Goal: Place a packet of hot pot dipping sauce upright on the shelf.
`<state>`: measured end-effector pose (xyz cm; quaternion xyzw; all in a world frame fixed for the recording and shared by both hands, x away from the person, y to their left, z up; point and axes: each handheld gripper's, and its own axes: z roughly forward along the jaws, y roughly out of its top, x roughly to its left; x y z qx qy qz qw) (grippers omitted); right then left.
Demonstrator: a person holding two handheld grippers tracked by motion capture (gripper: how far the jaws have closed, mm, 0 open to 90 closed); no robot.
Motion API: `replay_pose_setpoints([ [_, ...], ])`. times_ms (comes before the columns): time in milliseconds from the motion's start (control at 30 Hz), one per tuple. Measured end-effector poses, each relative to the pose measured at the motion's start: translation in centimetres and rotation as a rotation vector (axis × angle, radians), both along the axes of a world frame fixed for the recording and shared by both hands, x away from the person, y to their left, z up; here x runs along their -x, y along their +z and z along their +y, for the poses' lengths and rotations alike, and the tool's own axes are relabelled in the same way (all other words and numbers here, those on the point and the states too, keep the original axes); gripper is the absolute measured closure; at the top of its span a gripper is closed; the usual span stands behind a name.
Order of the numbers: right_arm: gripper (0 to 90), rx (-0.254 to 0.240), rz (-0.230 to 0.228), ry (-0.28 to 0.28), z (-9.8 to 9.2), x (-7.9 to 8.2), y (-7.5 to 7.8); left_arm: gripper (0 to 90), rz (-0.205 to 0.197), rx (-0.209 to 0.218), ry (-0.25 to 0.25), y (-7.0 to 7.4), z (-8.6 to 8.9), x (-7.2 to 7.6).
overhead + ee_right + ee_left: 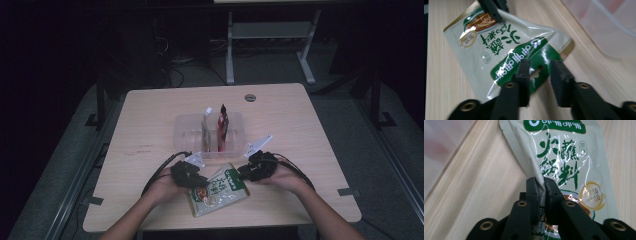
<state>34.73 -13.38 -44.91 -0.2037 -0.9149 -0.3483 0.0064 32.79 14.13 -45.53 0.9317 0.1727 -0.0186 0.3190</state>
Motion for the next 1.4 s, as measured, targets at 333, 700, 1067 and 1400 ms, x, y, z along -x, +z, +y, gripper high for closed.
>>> replay_pose_setpoints([
  [333,40.3,-0.12,0.118,-0.05,-1.5,-0.5,0.0,90.0,-0.048,0.113,0.025,1.6,1.6,0.0],
  [700,30.5,-0.25,0.184,0.007,-0.3,-0.6,0.4,90.0,-0.115,0.219,0.006,4.2,3.2,1.2],
  [1067,52.9,-0.303,0.226,0.058,0.9,-0.4,0.6,90.0,-0.134,0.247,-0.006,4.6,2.6,1.5],
  [1400,78.4,-0.327,0.24,0.088,1.2,-0.3,0.8,89.8,-0.147,0.261,0.019,4.3,3.1,1.3],
])
